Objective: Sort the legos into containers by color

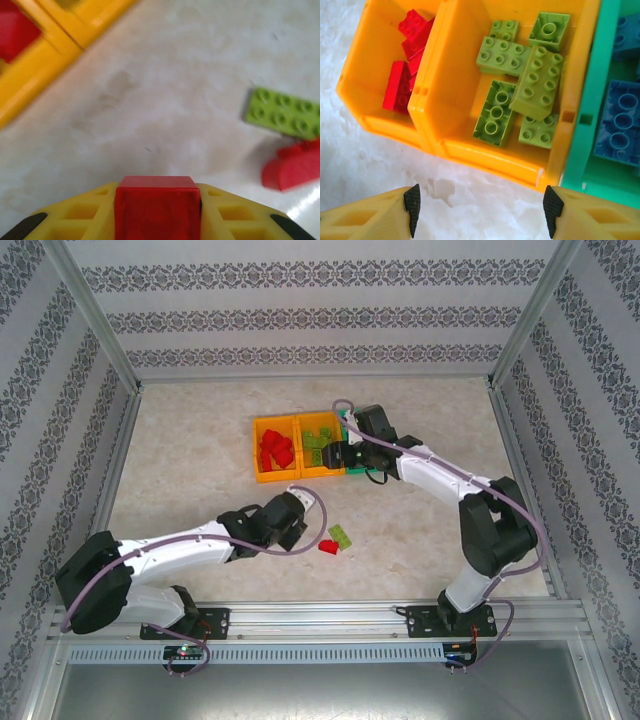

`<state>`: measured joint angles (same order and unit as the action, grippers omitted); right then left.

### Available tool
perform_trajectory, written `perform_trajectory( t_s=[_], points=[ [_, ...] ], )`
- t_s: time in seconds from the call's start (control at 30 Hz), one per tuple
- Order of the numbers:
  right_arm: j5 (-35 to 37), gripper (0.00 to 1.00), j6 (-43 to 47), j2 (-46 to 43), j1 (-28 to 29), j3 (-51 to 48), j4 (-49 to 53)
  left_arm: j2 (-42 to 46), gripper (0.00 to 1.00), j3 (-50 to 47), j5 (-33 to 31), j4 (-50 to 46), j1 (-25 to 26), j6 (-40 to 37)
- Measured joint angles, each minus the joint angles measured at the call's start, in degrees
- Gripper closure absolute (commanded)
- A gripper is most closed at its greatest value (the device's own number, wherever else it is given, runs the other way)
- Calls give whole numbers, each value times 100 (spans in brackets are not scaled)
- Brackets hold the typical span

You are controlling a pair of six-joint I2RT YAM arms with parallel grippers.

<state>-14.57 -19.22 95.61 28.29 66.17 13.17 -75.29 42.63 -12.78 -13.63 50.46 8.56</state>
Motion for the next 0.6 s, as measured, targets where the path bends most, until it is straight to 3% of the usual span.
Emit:
perform_trajectory(
  t_s=[0.17, 0.3, 0.6],
  points=[
    [-13, 31, 271, -391, 199, -520, -146, -160, 61, 487, 133, 35, -1047, -109],
    [-120, 31, 461, -608, 273, -887, -328, -807, 62, 1209, 348, 55, -1823, -111],
    [-264, 30, 894, -750, 726, -1386, -358, -2409, 61, 2833, 549, -138, -2286, -17]
  ],
)
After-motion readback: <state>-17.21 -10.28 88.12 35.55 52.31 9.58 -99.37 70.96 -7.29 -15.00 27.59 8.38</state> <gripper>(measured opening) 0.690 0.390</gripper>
